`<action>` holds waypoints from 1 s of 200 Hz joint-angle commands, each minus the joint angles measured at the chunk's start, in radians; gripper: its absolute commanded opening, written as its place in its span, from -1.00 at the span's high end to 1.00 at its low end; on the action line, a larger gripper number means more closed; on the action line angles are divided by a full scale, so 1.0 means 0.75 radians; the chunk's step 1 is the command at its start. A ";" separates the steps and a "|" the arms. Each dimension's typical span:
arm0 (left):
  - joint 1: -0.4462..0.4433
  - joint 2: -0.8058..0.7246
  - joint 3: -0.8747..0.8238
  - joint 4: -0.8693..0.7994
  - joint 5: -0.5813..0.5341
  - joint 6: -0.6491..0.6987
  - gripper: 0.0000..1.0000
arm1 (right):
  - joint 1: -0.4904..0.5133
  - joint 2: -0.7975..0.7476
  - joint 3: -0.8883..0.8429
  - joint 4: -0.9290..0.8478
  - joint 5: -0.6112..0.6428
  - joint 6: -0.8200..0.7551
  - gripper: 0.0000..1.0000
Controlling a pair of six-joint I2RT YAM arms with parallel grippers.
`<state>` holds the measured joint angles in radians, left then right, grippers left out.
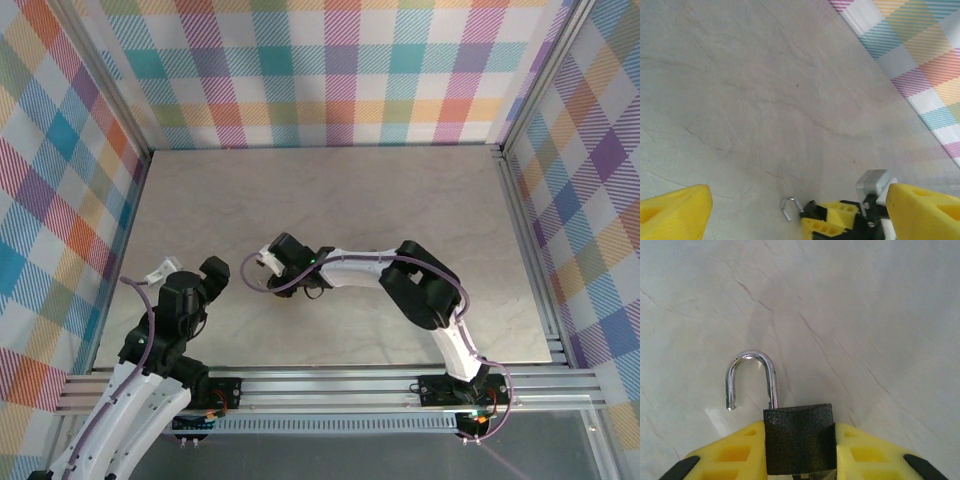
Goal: Lock with the key
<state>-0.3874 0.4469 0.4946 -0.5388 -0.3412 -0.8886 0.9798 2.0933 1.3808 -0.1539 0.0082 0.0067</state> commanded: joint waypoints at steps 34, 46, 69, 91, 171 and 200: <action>0.011 0.057 -0.045 0.104 0.067 -0.007 -0.79 | -0.044 -0.122 -0.096 -0.089 -0.137 0.188 0.81; 0.011 0.071 -0.054 0.120 0.085 -0.014 -0.79 | -0.046 -0.128 -0.105 -0.089 -0.149 0.199 0.81; 0.011 0.098 -0.073 0.152 0.112 -0.028 -0.79 | -0.055 -0.136 -0.111 -0.103 -0.169 0.231 0.82; 0.011 0.125 -0.088 0.181 0.142 -0.038 -0.79 | -0.070 -0.148 -0.119 -0.102 -0.204 0.266 0.83; 0.002 0.243 -0.163 0.325 0.247 -0.103 -0.78 | -0.128 -0.206 -0.204 -0.013 -0.352 0.373 0.85; -0.018 0.312 -0.193 0.437 0.279 -0.152 -0.78 | -0.132 -0.218 -0.221 0.015 -0.377 0.384 0.85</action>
<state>-0.3901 0.6483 0.3714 -0.3058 -0.1715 -0.9577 0.8879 1.9766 1.2270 -0.1768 -0.2237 0.2676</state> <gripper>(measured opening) 0.891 0.263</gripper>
